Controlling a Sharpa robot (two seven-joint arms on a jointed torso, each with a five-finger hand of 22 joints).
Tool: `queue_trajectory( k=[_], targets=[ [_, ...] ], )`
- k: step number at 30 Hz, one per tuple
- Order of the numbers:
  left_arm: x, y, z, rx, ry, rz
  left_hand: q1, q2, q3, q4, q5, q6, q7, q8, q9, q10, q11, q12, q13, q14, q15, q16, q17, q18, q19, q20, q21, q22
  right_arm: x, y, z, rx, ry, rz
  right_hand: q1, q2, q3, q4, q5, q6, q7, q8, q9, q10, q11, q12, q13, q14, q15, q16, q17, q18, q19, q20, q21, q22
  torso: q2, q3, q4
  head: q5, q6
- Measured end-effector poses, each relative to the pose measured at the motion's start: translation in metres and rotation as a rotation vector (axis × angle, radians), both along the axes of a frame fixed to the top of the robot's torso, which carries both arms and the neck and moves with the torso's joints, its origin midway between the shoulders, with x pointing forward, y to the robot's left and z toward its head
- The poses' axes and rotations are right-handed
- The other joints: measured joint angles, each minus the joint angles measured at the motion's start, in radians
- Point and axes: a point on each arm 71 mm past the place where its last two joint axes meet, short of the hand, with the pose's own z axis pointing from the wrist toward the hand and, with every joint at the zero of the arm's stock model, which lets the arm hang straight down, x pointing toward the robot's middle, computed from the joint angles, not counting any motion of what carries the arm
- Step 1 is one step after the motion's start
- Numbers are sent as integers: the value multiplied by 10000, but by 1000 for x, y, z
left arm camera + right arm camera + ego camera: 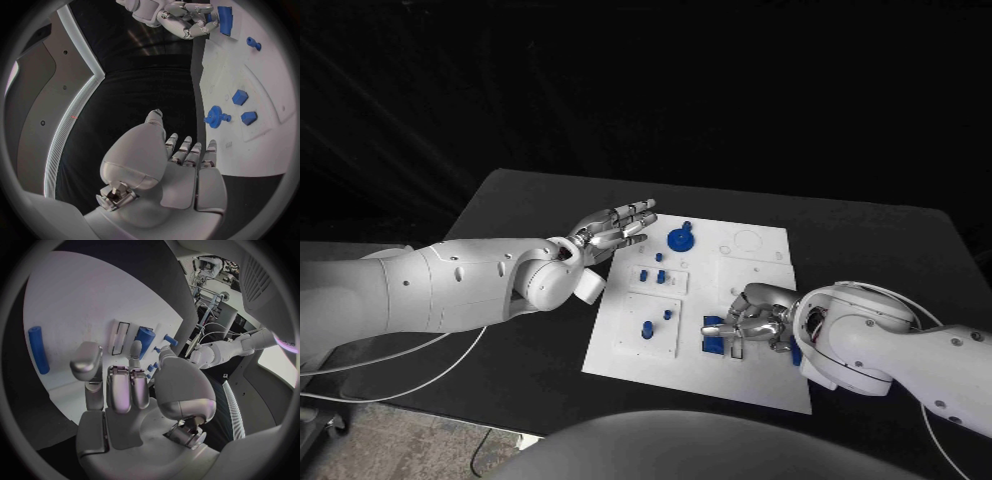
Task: Assemble the parts on the task board
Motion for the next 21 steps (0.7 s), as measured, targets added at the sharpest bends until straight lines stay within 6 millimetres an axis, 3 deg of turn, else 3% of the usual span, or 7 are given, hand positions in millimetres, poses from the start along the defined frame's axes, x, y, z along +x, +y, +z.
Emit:
queue_trajectory(
  k=[7, 9, 14, 21],
  targets=[
    [0, 0, 0, 0, 15, -10, 0, 0, 0, 0, 0, 0, 0, 0, 9, 0, 0, 0, -1, 0, 0, 0, 9, 1, 0, 0, 39, 9, -1, 1, 0, 248, 31, 145, 54, 164, -118, -10, 0, -189, 21, 166, 261, 0, 0, 0, -1, 0, 0, 43, 4, 1, 0, 0, -16, -1, 3, -1, 7, 18, 0],
    [0, 0, 0, 0, 18, -11, 0, 0, 0, 0, 0, 0, 0, 0, 9, 0, 0, 0, -1, 25, 25, 0, 9, 0, 0, 0, 40, 9, -1, 0, 1, 323, 62, 162, 260, 302, -165, -68, 131, -189, 21, 344, 417, 0, 0, 0, -1, 0, 0, 43, 4, 1, 0, 0, -16, -1, 3, -2, 9, 23, 0],
    [0, 0, 0, -5, 23, -19, 0, 0, 0, 0, 0, 0, 0, 0, 8, 0, 0, 0, -2, 36, 36, 0, 8, 0, 0, 0, 39, 19, -3, -2, 1, 343, 111, 241, 953, 236, -222, -423, 510, -277, -67, 897, 1004, 1, -73, 0, -2, -23, -22, 43, 3, 0, 35, -35, -16, -2, 2, -4, 10, 38, 0],
    [0, 0, 0, -10, 28, -28, 0, 0, 0, 0, 0, 0, 0, 0, 8, 0, -1, 0, -2, 36, 36, 0, 8, 0, 22, 22, 39, 18, -8, -6, -1, 102, 167, 467, 1053, 208, -417, -410, 128, -332, -122, 1494, 1658, 1, -72, 0, -2, -2, -71, 40, 2, 1, 35, -35, -57, -2, -1, -3, 5, 56, 0]
  ],
)
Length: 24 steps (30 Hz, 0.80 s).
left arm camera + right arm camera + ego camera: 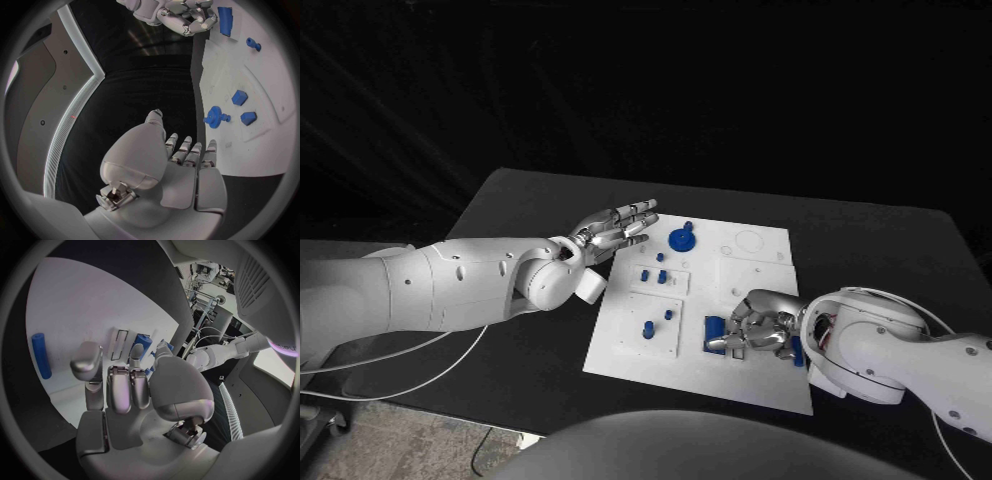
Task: Assemble the parts on the task board
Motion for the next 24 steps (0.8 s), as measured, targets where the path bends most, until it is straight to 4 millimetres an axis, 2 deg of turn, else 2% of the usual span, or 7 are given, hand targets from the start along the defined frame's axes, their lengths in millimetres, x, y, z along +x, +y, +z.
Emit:
queue_trajectory(
  k=[5, 8, 13, 15, 19, 21, 24],
  targets=[
    [0, 0, 0, 0, 4, -3, 0, 0, 0, 0, 0, 0, 0, 0, -1, 0, 0, 0, 0, 0, 0, 0, -1, 1, 14, 14, 0, -1, -3, 0, -3, -163, 70, 145, 0, 0, -65, 9, -85, 0, 0, 172, 155, 0, -71, 0, -1, 1, -1, 0, -1, -1, 0, 0, 0, 0, 0, 2, -5, 1, 0],
    [0, 0, 0, 1, 7, -4, 0, 0, 0, 0, 0, 0, 0, 0, -1, 0, 0, 0, -1, 0, 0, 0, -1, 1, 14, 14, 0, -1, -3, -1, -4, -249, 92, 197, 79, -75, -81, -7, -85, 0, 0, 253, 246, 0, -71, 0, -1, 1, -1, -1, -1, -1, 0, 0, 0, -1, 1, 2, -5, -9, 0],
    [0, 0, 0, 7, 11, -4, 0, 0, 0, 0, 0, 36, 36, 0, -1, 0, 0, 0, -1, 0, 0, 41, -1, 1, 14, 14, 0, 10, -2, -3, -6, -422, 98, 176, 195, 42, -93, -19, 48, 0, 0, 330, 356, 0, -71, 0, -1, 1, -1, -1, -1, 0, 36, -36, -62, -2, 1, 0, -3, -8, 0],
    [0, 0, 0, 7, 15, -7, 0, 0, 0, 0, 0, 37, 37, 0, -1, 0, -1, 0, -2, 0, 0, 41, -1, 0, 14, 14, 0, 11, -1, -3, -7, -469, 93, 154, 252, 171, -92, -19, 152, 1, 0, 373, 413, 0, -71, 0, -2, 1, -1, -1, -2, -1, 36, -36, -62, -2, 1, -1, 1, 1, 0],
    [0, 0, 0, 7, 29, -16, 0, 0, 0, 0, 0, 44, 44, 0, -2, 0, 0, 12, -2, 0, -1, 41, -1, 1, 14, 14, 0, 11, 1, -4, -8, -541, 81, 104, 399, 405, -28, -67, 189, 126, -116, 642, 528, 0, -70, 0, -2, -35, -36, -1, -2, 0, 36, -35, -62, -2, 1, 0, 2, 14, 0],
    [0, 1, 0, 10, 37, -18, 0, 0, 0, 0, 0, 73, 73, 0, -2, 0, -1, 38, 2, 0, 0, 41, -2, 0, 14, 14, 0, 10, 1, -4, -8, -566, 74, 72, 480, 527, 26, -71, 189, 253, -104, 765, 587, -1, -70, 0, -1, -34, -36, -1, -2, 0, 35, -35, -62, -2, 1, 0, 4, 20, 0],
    [0, 1, 0, 12, 48, -23, 0, 0, 0, 0, 0, 73, 73, 0, -2, 0, 0, 37, 7, -1, 0, 41, 7, 1, 14, 14, 0, 10, 2, -4, -8, -590, 67, 33, 471, 743, 78, -19, 188, 391, -135, 947, 659, 2, -142, 0, -1, -34, -36, -1, -3, 0, 36, -35, -62, -2, 1, 0, 3, 30, 0]
  ],
)
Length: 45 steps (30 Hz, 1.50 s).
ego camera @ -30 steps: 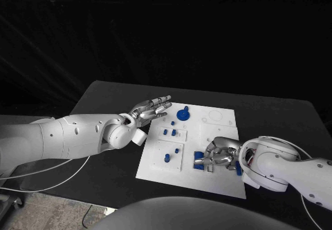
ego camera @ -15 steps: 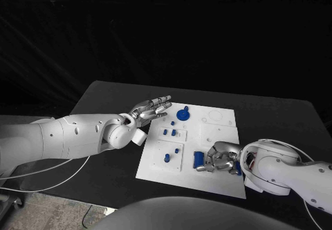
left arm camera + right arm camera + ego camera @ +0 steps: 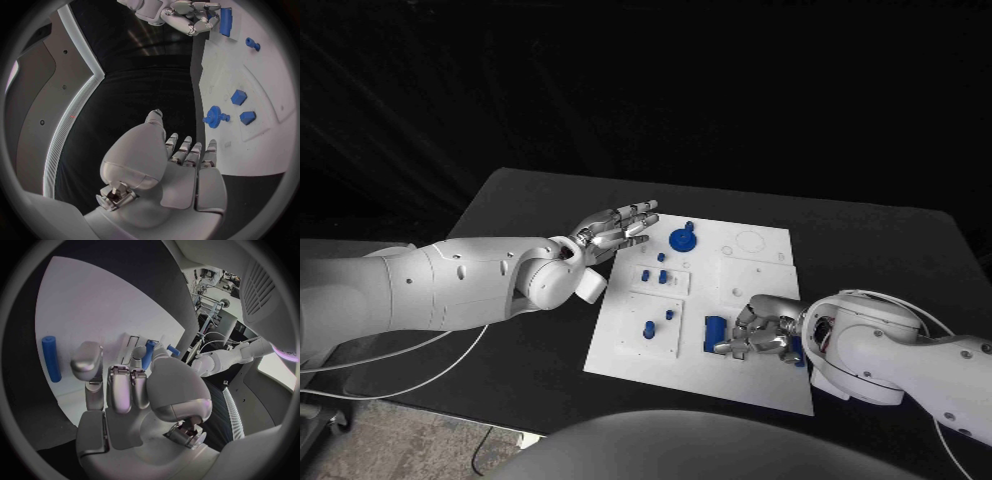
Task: Assemble the parts on the task board
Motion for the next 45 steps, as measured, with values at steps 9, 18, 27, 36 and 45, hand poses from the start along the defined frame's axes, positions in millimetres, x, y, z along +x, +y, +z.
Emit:
queue_trajectory(
  k=[9, 18, 27, 36, 45],
  targets=[
    [0, -1, 0, -5, 31, -35, 39, 39, 28, -28, 0, 0, 0, 0, 9, 0, 0, 0, -1, -35, 34, 0, -1, 0, 0, 0, 0, -1, 0, 2, 1, 52, -2, 15, 417, 323, 278, -311, 143, 246, -66, 269, 136, -12, -53, 42, 33, -1, -72, 0, -1, 0, 0, -74, 0, -1, 0, 0, -3, -11, 0],
    [0, 0, 0, -4, 58, -46, 39, 39, 29, -29, 0, 35, 35, 0, 8, 0, 0, 0, -3, -35, 34, 0, -1, -1, 0, 0, 0, 2, -3, -7, 5, 217, -183, -272, 14, 72, -225, 14, -352, 188, -55, -161, -4, 20, -91, 36, -18, -1, -71, 0, -1, 0, 0, -74, 1, 7, 0, 3, -6, 18, 0],
    [-1, 2, 0, -24, 1, -11, 52, 27, 30, -30, 0, 35, 35, 0, 12, 38, 37, 127, 11, 1, 70, 0, 9, -1, 37, -38, 39, 51, 17, -41, 51, 366, -1451, -1220, -634, 50, -403, 377, -239, -94, -51, -1516, -944, 33, -105, 37, 2, -1, -71, 39, -2, 0, 36, -110, 45, 6, 0, 2, -6, -40, 0],
    [-1, 0, 4, -201, -510, 87, -7, -112, -81, 81, -67, 196, -126, 47, 18, 127, -51, 271, 21, -113, -255, 0, -11, 1, 34, -252, 38, -64, 31, -76, 65, -645, -1607, -2028, -67, -2, -149, 283, 1709, 290, 322, -3691, -3397, 14, 166, 37, 1, 1, 79, -28, -2, 0, 31, 6, -75, 5, -9, -3, -10, -150, 0],
    [0, 0, 10, -14, -1441, 257, -150, -175, -277, 52, -152, 364, -145, 47, 17, 217, -1306, 151, 21, -280, -1152, -70, -70, 0, -241, -1068, -119, -443, 30, -99, 51, -1875, -1423, -2073, 148, -125, 77, 299, 2578, 631, 408, -4419, -4457, -3, 182, 37, 1, 0, 78, -31, -3, 1, -2, 41, -75, 4, 0, 3, -9, -223, 0]
  ],
)
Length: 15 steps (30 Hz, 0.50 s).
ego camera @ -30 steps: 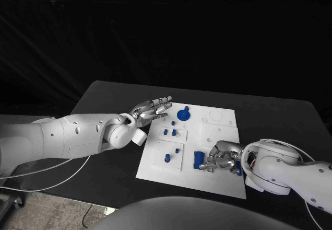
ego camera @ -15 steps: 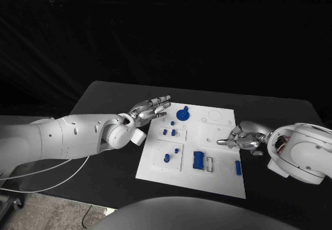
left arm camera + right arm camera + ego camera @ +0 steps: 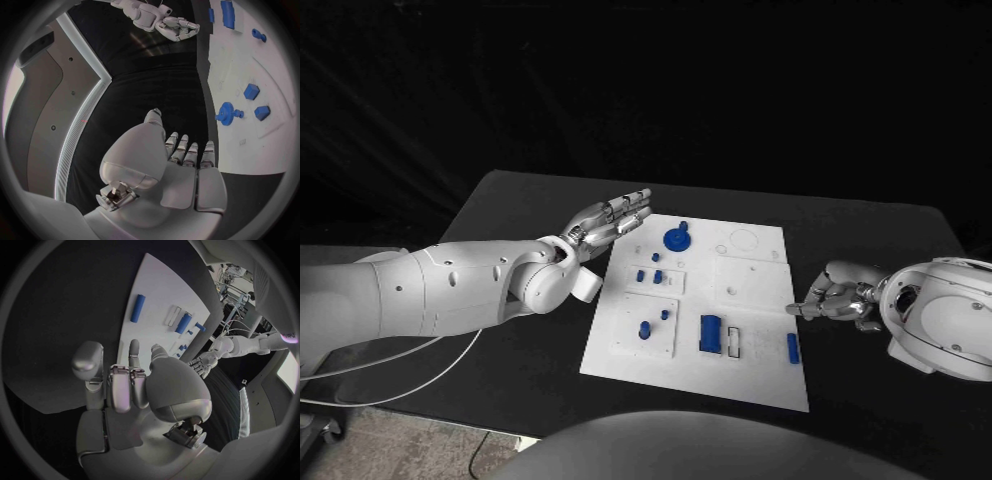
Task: Assemble the parts on the task board
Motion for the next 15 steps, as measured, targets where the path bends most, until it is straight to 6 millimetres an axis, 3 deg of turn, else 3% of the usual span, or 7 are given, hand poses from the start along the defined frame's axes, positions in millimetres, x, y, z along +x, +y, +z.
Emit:
queue_trajectory(
  k=[2, 6, 8, 11, 15],
  targets=[
    [0, 0, 1, 109, -233, 21, 0, 0, 0, 0, 0, 33, -33, 0, 10, 35, -128, -39, 0, 7, -117, 0, -2, 0, -8, -8, -19, -38, -1, -2, -4, -257, 31, 50, 0, 0, 5, 5, 0, 89, -44, -101, -121, 0, 0, 0, 0, 0, 0, 0, 0, 1, 14, 14, 0, 0, 1, 0, 0, -17, 0],
    [0, 0, 2, 271, -547, 28, 0, 0, 0, 0, 0, 33, -33, 0, 9, 36, -128, -81, 0, 10, -121, 0, -5, 0, -8, -8, -19, -45, -3, -4, -10, -618, 100, 188, 0, 0, 35, 35, -21, 337, -49, -224, -338, 0, 0, 0, 0, 0, -1, 0, 0, 1, 35, 35, 0, -1, 3, 1, 1, -30, 0],
    [0, 0, 3, 330, -651, 23, 0, 0, 0, 0, 0, 33, -33, 0, 9, 36, -128, -95, -1, -6, -22, 0, -5, 0, -32, 20, -19, -56, -4, -3, -13, -731, 133, 257, 0, 0, 62, 62, -240, 466, -67, -309, -479, 0, 0, 0, -1, 0, -1, 0, -1, 1, 35, 35, 0, -1, 4, 1, 1, -44, 0],
    [1, 1, 3, 410, -782, 19, 0, 1, 0, 0, 0, 33, -33, 0, 9, 9, -102, -132, -1, -5, 187, 0, -5, 1, -32, 231, -19, -76, -6, -2, -18, -871, 190, 357, -222, 0, 60, 64, -848, 670, -66, -368, -648, 1, 0, 1, -1, 0, -1, 0, -1, 1, 36, 35, 0, -1, 4, 1, 4, -63, 0],
    [1, 1, 4, 479, -879, 24, 0, 1, 1, 0, 0, 32, -33, 0, 9, 9, -102, -132, -1, -2, 195, 0, -5, 2, -44, 261, -19, -85, -8, 0, -22, -957, 228, 448, -311, 19, 32, 92, -1108, 686, -81, -399, -701, 1, 0, 1, -2, 0, -1, 0, -1, 0, 35, 35, 41, -2, 4, 1, 6, -79, 0]
  ],
)
